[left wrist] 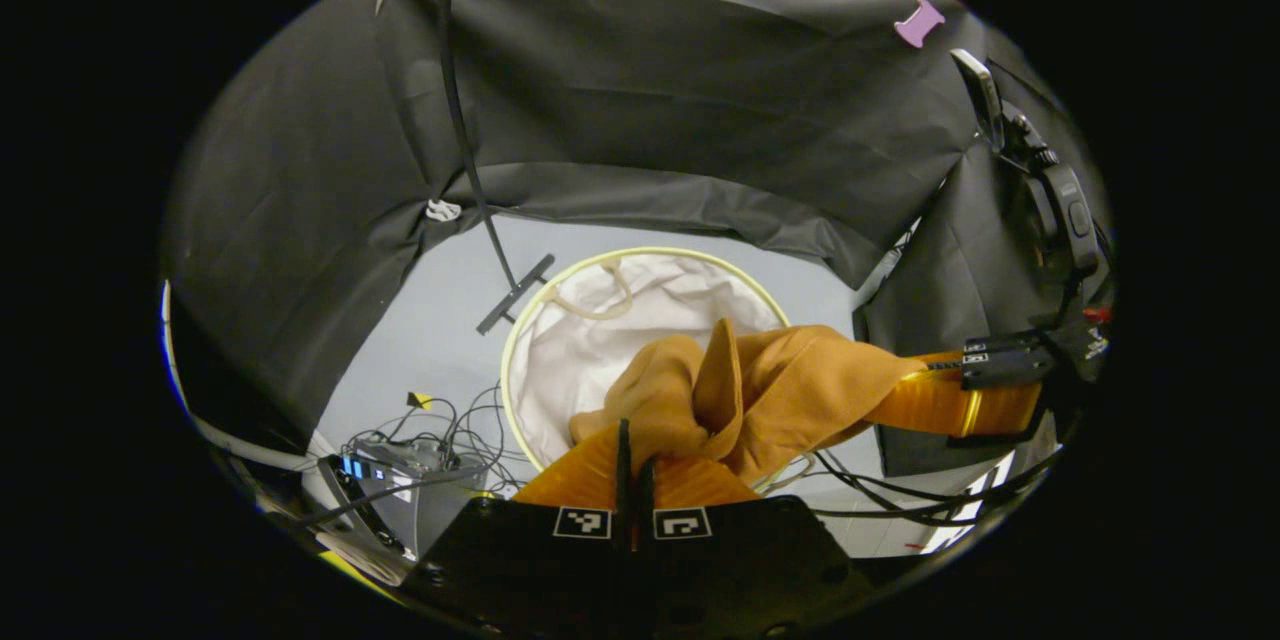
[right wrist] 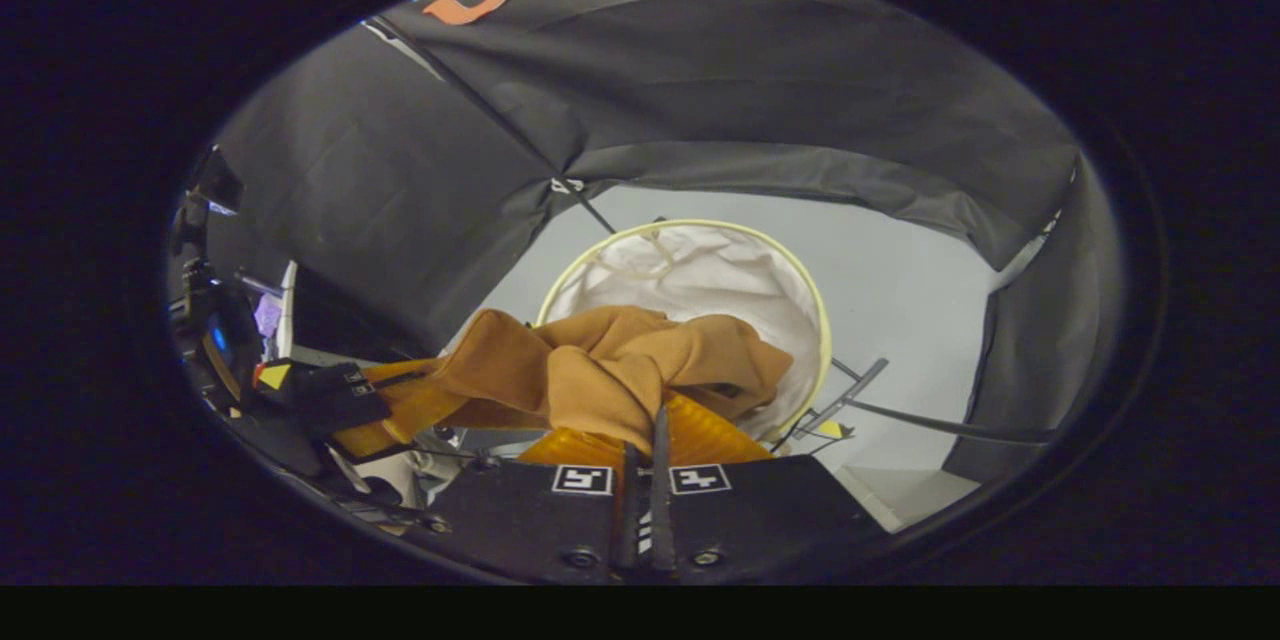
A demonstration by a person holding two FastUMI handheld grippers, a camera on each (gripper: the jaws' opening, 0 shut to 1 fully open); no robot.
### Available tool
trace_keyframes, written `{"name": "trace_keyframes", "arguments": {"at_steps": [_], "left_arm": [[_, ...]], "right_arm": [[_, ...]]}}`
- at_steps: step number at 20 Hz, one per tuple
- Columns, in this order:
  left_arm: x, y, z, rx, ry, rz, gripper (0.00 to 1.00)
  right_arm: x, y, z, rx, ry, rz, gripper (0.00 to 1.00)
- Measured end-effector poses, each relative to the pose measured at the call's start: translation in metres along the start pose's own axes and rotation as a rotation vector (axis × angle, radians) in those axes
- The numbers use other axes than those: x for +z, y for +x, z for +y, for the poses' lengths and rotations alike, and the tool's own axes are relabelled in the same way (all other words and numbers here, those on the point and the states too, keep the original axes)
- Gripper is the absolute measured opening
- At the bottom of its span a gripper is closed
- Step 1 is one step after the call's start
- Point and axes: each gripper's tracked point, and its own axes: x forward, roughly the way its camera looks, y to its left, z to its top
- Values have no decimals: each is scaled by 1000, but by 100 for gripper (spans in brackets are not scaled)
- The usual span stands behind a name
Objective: Grasp the clothes on the hanger with both hands and then place them into the laundry hamper below.
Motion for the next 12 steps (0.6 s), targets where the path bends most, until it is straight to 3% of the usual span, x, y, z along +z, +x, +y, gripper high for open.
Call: {"name": "trace_keyframes", "arguments": {"at_steps": [2,3,4,7,8,12], "left_arm": [[0,-2,-7,-30,7,3,0],[2,-3,-8,-40,7,-4,25],[3,-3,-11,-58,1,-5,44],[-8,-2,0,-33,-23,14,100],[-11,-3,6,-11,-26,19,96],[-18,-7,14,23,-37,29,96]], "right_arm": [[-3,2,0,-3,-29,-3,8],[-3,1,0,-2,-37,-5,10],[-5,-1,-2,-2,-40,-8,22],[-7,-4,-10,-29,-52,-23,69],[-10,-5,-16,-43,-53,-28,84],[-10,-8,-34,-83,-35,-50,86]]}}
